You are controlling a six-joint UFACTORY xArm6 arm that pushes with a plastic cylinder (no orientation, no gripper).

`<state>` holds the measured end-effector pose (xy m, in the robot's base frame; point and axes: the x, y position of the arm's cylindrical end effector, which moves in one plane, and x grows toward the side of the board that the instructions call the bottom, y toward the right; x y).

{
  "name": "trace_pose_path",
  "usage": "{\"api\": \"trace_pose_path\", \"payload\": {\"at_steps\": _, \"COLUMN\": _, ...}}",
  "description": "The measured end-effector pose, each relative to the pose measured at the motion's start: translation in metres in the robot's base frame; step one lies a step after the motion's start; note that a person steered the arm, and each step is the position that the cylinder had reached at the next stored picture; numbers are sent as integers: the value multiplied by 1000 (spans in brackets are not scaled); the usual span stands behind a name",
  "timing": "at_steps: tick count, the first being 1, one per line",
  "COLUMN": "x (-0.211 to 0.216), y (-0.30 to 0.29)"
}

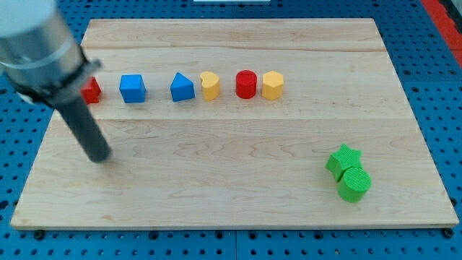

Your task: Place the green blocks to the right of the yellow hexagon

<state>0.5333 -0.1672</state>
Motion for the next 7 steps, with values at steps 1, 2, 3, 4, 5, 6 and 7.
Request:
{"api": "trace_pose_path", "payload": {"at_steps": 1, "x": 44, "y": 79}}
{"api": "trace_pose_path", "payload": {"at_steps": 2, "x": 78, "y": 167}}
{"api": "trace_pose_path", "payload": {"at_steps": 3, "x": 80, "y": 265}}
{"api": "trace_pose_path", "payload": {"at_steps": 4, "x": 76, "y": 319}}
{"api": "trace_pose_path", "payload": {"at_steps": 5, "x": 63, "y": 346}}
{"api": "trace_pose_path", "payload": {"at_steps": 6, "x": 32, "y": 343}}
{"api": "trace_pose_path", "payload": {"at_steps": 7, "x": -5, "y": 326}}
